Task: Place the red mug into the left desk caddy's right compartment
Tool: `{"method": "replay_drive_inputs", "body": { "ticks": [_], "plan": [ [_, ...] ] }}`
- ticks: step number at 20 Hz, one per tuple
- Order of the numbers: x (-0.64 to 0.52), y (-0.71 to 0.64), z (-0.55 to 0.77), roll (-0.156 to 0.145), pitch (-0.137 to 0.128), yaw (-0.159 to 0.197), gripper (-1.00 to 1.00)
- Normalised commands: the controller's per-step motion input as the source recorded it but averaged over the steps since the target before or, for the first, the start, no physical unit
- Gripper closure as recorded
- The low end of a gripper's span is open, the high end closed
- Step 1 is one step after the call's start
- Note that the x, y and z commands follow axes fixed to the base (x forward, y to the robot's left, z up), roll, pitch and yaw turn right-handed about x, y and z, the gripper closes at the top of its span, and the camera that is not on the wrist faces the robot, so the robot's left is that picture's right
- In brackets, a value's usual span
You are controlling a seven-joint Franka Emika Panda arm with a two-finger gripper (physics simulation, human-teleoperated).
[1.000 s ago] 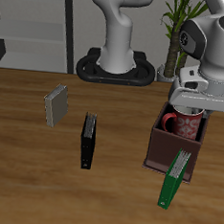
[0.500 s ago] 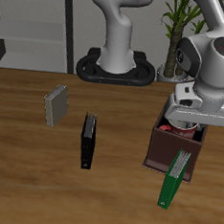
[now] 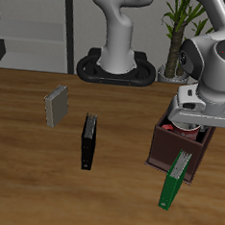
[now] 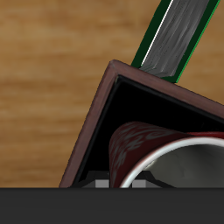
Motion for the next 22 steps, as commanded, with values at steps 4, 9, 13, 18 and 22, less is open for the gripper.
{"method": "replay_drive_inputs", "body": {
  "ticks": [4, 9, 13, 18, 22],
  "plan": [
    [0.03, -0.17, -0.12, -0.011, 0.049, -0.047, -1.00],
    [0.00, -0.03, -0.02, 0.000, 0.015, -0.011, -1.00],
    [-0.07, -0.04, 0.11, -0.004, -0.023, 0.005, -1.00],
    [-0.10, -0.04, 0.17, -0.002, -0.019, -0.021, -1.00],
    [-0.11, -0.06, 0.14, 0.015, -0.015, -0.004, -1.00]
  ]
}}
